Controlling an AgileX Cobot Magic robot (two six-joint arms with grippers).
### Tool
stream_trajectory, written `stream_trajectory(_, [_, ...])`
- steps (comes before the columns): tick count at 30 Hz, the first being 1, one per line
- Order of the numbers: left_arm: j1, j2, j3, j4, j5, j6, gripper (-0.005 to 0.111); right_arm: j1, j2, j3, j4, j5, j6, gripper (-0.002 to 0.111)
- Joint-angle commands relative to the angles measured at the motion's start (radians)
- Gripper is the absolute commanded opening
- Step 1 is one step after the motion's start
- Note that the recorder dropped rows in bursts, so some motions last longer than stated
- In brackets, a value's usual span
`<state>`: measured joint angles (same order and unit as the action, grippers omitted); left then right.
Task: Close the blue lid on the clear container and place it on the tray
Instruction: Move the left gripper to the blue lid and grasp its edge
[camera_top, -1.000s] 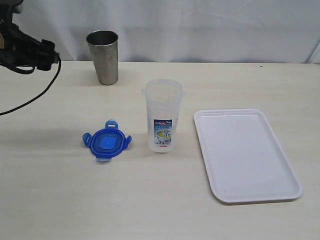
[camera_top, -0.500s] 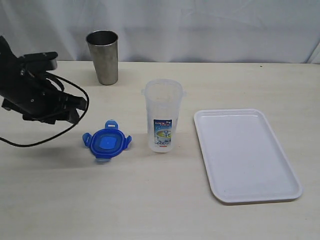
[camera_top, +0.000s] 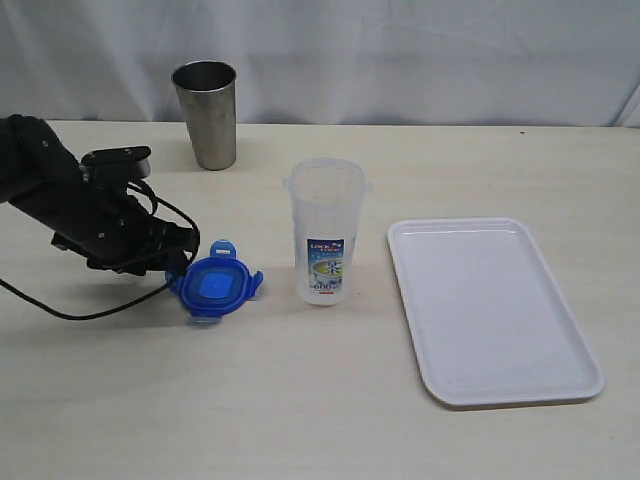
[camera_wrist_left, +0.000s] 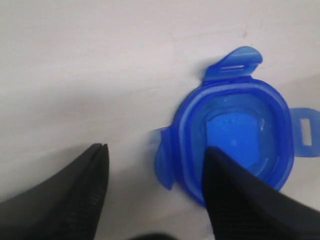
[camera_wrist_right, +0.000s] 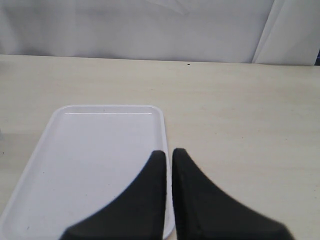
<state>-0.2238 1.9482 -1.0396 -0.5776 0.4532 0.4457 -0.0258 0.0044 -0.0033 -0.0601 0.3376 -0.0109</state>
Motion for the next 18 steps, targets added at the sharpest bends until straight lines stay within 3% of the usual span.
stream_trajectory(1, [-0.014, 0.035, 0.001, -0.064, -0.040, 0.084, 0.052, -0.006, -0.004, 0.003, 0.002, 0.002, 0.004, 0.005])
stream_trajectory(11, [-0.011, 0.039, 0.001, -0.062, -0.058, 0.081, 0.052, -0.006, -0.004, 0.003, 0.002, 0.002, 0.004, 0.005])
stream_trajectory(18, [-0.011, 0.041, 0.001, -0.070, -0.040, 0.074, 0.031, -0.006, -0.004, 0.003, 0.002, 0.002, 0.004, 0.005])
